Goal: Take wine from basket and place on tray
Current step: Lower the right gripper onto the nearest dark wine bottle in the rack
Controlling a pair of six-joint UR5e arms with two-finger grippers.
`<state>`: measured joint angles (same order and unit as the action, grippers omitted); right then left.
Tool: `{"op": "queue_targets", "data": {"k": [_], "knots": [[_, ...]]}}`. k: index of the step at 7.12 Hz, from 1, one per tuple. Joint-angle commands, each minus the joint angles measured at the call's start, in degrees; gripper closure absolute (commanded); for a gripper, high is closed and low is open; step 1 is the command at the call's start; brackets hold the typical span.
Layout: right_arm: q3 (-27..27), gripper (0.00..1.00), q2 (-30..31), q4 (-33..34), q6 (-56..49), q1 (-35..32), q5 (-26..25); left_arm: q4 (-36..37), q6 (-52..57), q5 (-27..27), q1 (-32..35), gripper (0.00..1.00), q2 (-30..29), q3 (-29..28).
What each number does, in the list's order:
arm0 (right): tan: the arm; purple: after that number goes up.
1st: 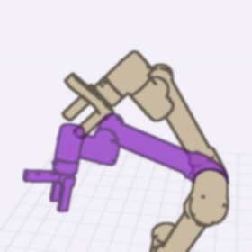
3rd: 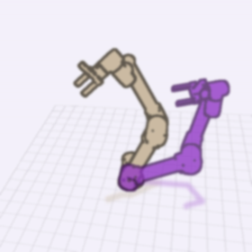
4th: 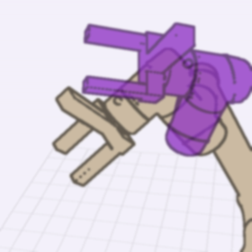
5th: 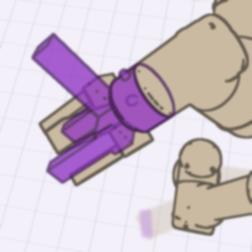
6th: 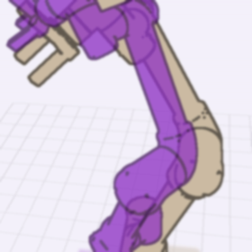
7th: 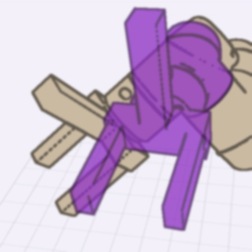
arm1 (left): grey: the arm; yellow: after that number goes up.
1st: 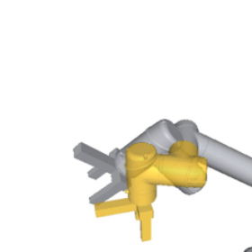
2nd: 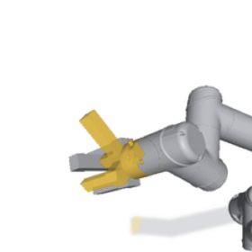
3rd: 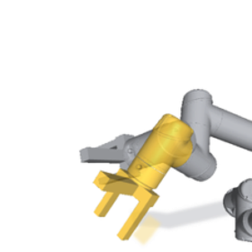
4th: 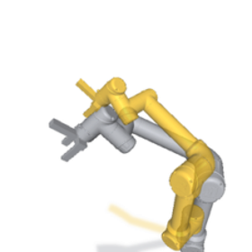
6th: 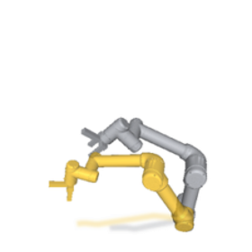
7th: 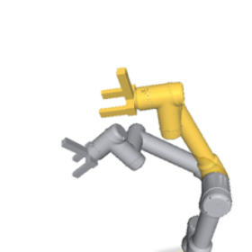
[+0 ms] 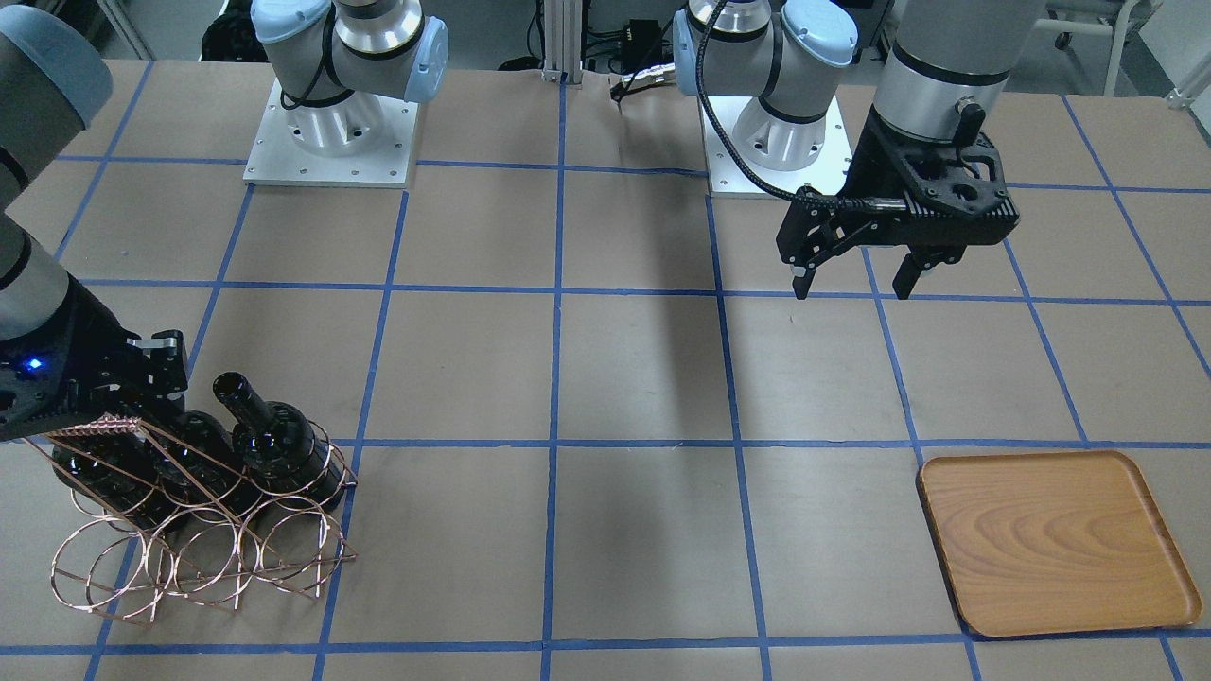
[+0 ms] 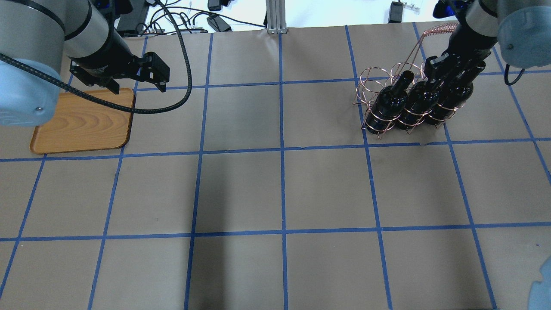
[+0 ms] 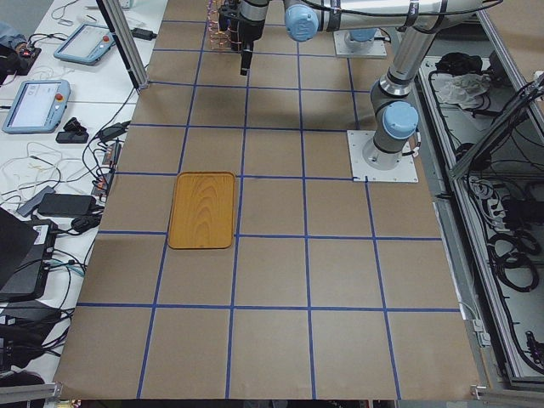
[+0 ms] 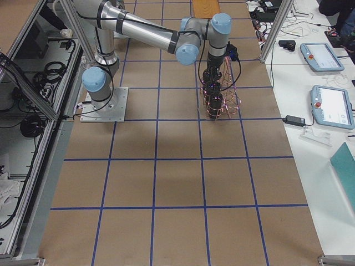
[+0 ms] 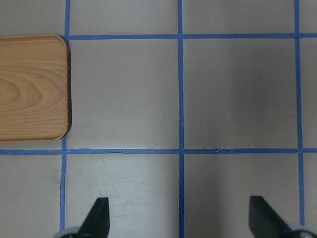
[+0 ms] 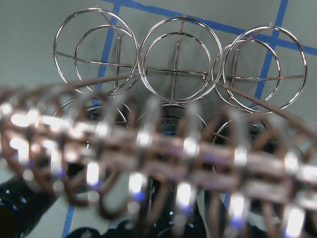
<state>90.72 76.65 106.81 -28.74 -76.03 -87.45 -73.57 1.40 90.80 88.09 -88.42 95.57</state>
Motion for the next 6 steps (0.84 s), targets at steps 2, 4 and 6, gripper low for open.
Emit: {"op": "queue_targets", "data": {"k": [2, 4, 6], "knots": [[-0.02, 0.39, -0.27, 0.42, 0.18, 0.00, 0.27, 0.62, -0.08, -0.01, -0.03, 0.00, 0.09, -0.03], [-0.11, 0.52, -0.36, 0.42, 0.18, 0.00, 0.35, 0.09, -0.78, -0.01, 0.06, 0.00, 0.43, 0.06], [-0.11, 0.90, -0.27, 0.42, 0.09, 0.00, 0.35, 0.00, -0.78, -0.01, 0.06, 0.00, 0.53, 0.06]]}}
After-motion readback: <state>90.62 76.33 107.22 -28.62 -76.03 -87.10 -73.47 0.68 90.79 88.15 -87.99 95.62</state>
